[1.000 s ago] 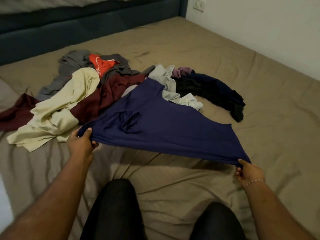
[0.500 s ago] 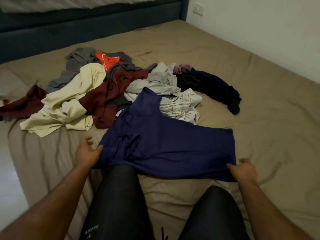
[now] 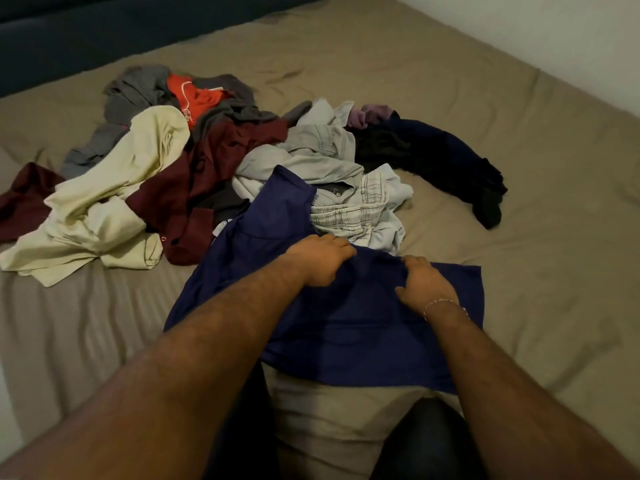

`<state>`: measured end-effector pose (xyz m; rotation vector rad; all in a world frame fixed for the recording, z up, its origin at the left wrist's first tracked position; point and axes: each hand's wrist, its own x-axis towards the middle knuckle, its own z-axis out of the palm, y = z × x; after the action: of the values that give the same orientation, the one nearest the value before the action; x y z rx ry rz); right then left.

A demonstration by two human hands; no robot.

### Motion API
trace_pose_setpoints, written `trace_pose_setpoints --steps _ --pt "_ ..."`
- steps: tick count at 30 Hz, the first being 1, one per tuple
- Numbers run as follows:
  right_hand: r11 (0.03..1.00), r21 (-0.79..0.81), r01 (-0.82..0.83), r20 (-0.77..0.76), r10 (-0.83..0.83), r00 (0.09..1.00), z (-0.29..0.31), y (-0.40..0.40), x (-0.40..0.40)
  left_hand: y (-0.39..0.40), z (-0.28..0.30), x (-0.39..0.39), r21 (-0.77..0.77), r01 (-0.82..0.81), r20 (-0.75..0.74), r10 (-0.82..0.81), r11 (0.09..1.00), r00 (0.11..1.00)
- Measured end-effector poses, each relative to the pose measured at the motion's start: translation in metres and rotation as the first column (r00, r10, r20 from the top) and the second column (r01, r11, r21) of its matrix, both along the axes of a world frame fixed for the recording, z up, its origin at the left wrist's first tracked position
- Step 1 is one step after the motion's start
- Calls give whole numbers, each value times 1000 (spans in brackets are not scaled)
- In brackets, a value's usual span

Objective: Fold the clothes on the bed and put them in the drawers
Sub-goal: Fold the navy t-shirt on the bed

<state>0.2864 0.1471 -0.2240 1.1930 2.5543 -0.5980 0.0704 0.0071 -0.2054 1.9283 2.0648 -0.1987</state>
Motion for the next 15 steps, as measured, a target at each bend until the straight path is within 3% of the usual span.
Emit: trace_pose_setpoints --steps 8,15 --pt "998 -47 44 100 -39 994 -21 43 -2 13 -18 -14 44 93 -300 -76 995 951" --pt "986 168 -18 285 -31 958 -23 56 15 -12 6 -61 -13 -4 -456 -2 1000 890"
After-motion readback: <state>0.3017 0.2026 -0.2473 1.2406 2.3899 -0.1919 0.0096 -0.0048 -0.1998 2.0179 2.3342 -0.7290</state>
